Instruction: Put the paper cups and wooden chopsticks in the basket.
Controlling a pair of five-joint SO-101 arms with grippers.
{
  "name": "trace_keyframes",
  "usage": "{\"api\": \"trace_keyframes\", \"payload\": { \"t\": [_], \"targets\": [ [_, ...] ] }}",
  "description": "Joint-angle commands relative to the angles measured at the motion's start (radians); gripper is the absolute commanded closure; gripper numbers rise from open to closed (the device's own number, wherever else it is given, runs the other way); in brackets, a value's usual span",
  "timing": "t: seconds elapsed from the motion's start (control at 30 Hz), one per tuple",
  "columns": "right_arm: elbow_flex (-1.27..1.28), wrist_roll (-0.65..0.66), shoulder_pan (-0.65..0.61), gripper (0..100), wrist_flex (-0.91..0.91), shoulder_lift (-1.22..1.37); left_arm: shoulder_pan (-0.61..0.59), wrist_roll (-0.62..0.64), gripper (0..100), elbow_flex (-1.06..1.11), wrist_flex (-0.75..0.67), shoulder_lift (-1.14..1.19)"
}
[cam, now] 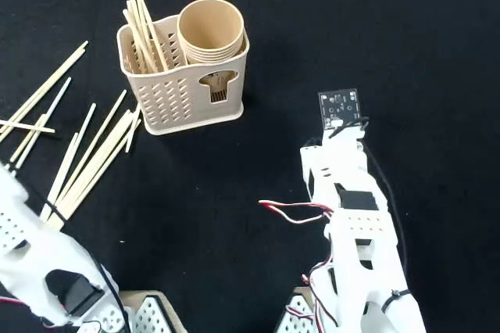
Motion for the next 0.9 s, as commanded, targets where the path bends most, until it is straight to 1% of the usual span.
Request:
{"api": "trace_keyframes", "payload": {
  "t": [0.0,0.13,0.27,0.37,0.53,0.63,0.87],
  "targets": [
    [-0.010,0.011,-0.005,98.5,-0.012,-0.022,0.087,0.005,97,0.127,0.003,-0.143],
    [-0.010,0.011,-0.005,98.5,-0.012,-0.022,0.163,0.005,97,0.288,-0.035,-0.239],
    [-0.010,0.011,-0.003,98.5,-0.012,-0.022,0.232,0.006,97,0.492,-0.126,-0.364],
    [-0.010,0.011,-0.003,98.5,-0.012,-0.022,0.282,0.006,97,0.682,-0.232,-0.480],
    [-0.010,0.011,-0.003,98.5,-0.012,-0.022,0.349,0.006,97,0.987,-0.465,-0.704],
    [-0.012,0.011,-0.003,98.5,-0.012,-0.022,0.395,0.005,97,1.139,-0.580,-0.848],
    [-0.012,0.011,-0.003,98.5,-0.012,-0.022,0.527,0.006,97,1.395,-0.744,-1.185]
  ]
}}
